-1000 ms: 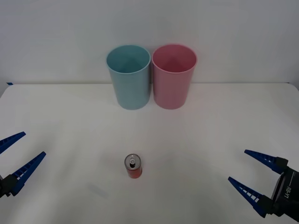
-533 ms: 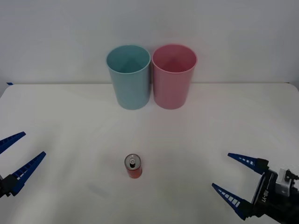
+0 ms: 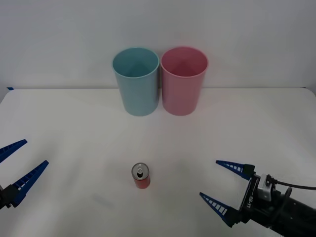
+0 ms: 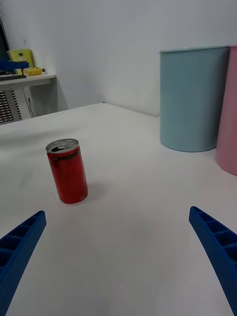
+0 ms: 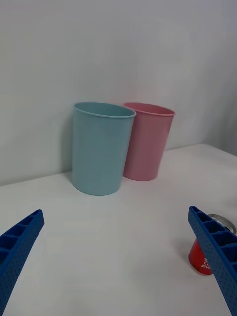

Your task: Grasp the object on the table and drop it into the matching bin: aluminum can to the light blue bin, PET bottle to the pink bin.

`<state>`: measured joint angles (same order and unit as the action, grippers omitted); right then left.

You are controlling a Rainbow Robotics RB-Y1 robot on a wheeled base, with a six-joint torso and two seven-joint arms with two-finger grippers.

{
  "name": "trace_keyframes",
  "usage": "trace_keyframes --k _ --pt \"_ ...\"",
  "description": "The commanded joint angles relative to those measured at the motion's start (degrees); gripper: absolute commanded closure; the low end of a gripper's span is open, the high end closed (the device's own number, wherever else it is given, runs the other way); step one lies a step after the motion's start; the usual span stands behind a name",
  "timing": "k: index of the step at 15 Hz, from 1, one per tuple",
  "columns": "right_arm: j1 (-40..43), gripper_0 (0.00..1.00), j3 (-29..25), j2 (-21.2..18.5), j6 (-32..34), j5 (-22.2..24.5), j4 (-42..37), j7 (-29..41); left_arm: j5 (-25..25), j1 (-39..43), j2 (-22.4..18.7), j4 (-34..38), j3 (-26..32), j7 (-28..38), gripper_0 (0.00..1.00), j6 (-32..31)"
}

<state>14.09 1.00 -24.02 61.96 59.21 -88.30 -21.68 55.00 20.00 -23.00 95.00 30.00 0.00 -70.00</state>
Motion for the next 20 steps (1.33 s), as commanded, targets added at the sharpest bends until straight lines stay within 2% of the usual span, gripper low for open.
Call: trace_keyframes --k 1,4,10,15,20 --pt "-2.3 0.00 0.9 3.0 -0.8 1.8 2.2 0.0 0.0 0.0 0.0 0.0 0.0 0.0 0.00 0.0" --pt "-7.1 0.00 1.1 5.0 0.4 4.2 8.6 -0.7 0.0 0.0 0.0 0.0 0.0 0.0 0.00 0.0" --pt "-10.3 0.00 6.1 6.2 -2.7 4.2 11.1 -1.5 0.0 0.0 0.0 0.0 0.0 0.0 0.00 0.0" --pt "-15.1 0.00 8.0 10.1 -3.3 6.1 16.8 -2.9 0.0 0.0 0.0 0.0 0.0 0.0 0.00 0.0" --pt "-16.6 0.00 12.8 11.0 -8.5 5.7 17.5 -3.9 0.0 0.0 0.0 0.0 0.0 0.0 0.00 0.0"
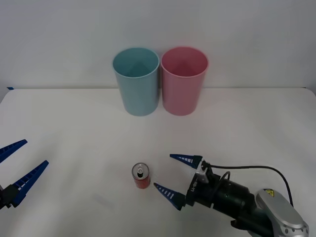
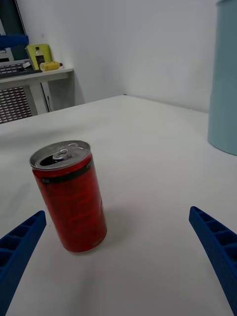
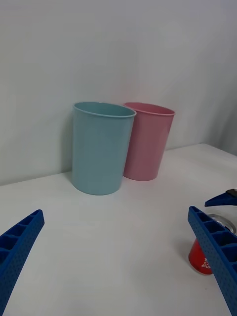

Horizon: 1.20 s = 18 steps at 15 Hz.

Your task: Grasp the object on the table and drop it into the matching bin: aluminum can to the light blue bin, PET bottle to the pink bin.

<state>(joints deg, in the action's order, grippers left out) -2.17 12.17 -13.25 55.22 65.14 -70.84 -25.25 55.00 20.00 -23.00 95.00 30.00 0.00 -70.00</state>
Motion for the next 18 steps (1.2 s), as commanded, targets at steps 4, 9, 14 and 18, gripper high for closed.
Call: trace_keyframes --k 4,9,14,18 --pt "-1.3 0.00 4.9 1.1 -5.0 -0.5 0.1 -0.7 0.0 0.0 0.0 0.0 0.0 0.0 0.00 0.0" --pt "-2.4 0.00 8.4 2.0 -9.1 -0.7 0.0 -0.8 0.0 0.0 0.0 0.0 0.0 0.0 0.00 0.0" --pt "-3.5 0.00 12.0 2.0 -12.3 -1.6 0.0 -0.9 0.0 0.0 0.0 0.0 0.0 0.0 0.00 0.0" --pt "-4.5 0.00 14.1 2.3 -15.5 -1.9 0.1 -0.9 0.0 0.0 0.0 0.0 0.0 0.0 0.00 0.0"
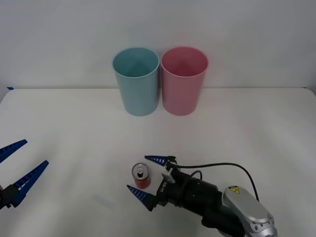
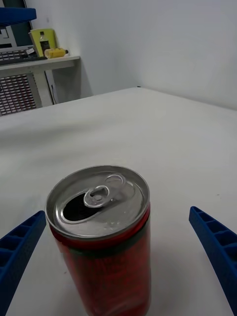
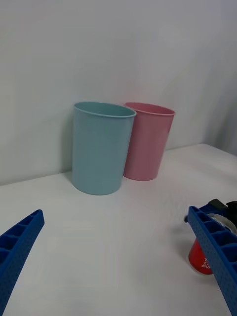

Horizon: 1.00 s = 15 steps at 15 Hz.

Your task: Grasp the object on the table and drop it into the matching bin: aluminum can to the light blue bin, PET bottle to the pink bin.

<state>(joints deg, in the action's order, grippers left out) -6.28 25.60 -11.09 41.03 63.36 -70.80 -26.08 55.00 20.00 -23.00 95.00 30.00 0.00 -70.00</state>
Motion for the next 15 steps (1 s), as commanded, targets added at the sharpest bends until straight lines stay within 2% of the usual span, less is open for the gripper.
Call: trace_keyframes --k 1,3,4,5,6,7,15 --pt "-0.5 0.00 0.9 0.3 -1.9 -0.2 0.0 0.0 0.0 0.0 0.0 0.0 0.0 0.0 0.00 0.0" --pt "-0.8 0.00 1.2 0.3 -2.6 -0.2 0.0 0.0 0.0 0.0 0.0 0.0 0.0 0.0 0.00 0.0" --pt "-0.9 0.06 1.2 0.3 -2.9 -0.1 0.0 0.0 0.0 0.0 0.0 0.0 0.0 0.0 0.00 0.0" --pt "-0.9 0.54 1.3 0.3 -2.9 -0.1 0.0 -0.1 0.0 0.0 0.0 0.0 0.0 0.0 0.00 0.0" --pt "-0.8 0.88 1.3 0.3 -3.0 -0.1 0.0 0.2 0.0 0.0 0.0 0.0 0.0 0.0 0.00 0.0" --pt "-0.9 1.00 1.3 0.2 -3.2 -0.2 0.0 0.2 0.0 0.0 0.0 0.0 0.0 0.0 0.00 0.0" --pt "-1.2 1.00 1.4 0.1 -3.1 -0.1 0.0 0.9 0.0 0.0 0.0 0.0 0.0 0.0 0.00 0.0"
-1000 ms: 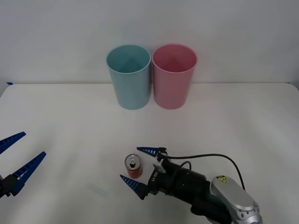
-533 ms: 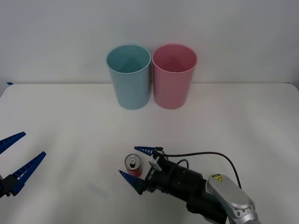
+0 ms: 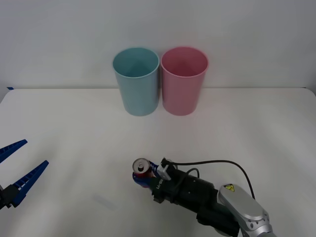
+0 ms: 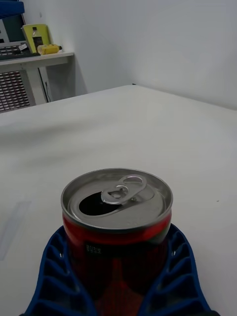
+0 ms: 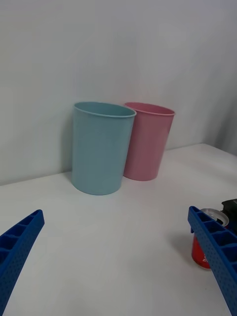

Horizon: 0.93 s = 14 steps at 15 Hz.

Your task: Grasp the object on the table and drop it into the matching bin: aluminum can to the light blue bin, PET bottle to the pink bin.

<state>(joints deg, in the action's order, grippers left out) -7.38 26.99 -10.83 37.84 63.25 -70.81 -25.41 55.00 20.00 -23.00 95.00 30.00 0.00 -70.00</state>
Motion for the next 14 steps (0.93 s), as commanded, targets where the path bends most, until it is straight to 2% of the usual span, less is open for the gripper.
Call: trace_keyframes --k 1,3,6,11,14 --pt "-0.3 1.00 0.0 -0.5 0.5 0.0 0.0 0.6 0.0 0.0 0.0 0.0 0.0 0.0 0.00 0.0" --pt "-0.4 1.00 -0.4 -1.2 1.2 0.0 -0.4 1.4 0.0 0.0 0.0 0.0 0.0 0.0 0.00 0.0" --pt "0.4 1.00 -0.4 -3.9 1.3 0.1 -4.8 6.2 0.0 0.0 0.0 0.0 0.0 0.0 0.00 0.0" --pt "5.1 1.00 -0.6 -11.6 -1.5 0.5 -20.4 16.8 0.0 0.0 0.0 0.0 0.0 0.0 0.00 0.0" --pt "7.4 1.00 -3.3 -15.1 -2.2 2.2 -28.5 24.1 0.0 0.0 0.0 0.0 0.0 0.0 0.00 0.0"
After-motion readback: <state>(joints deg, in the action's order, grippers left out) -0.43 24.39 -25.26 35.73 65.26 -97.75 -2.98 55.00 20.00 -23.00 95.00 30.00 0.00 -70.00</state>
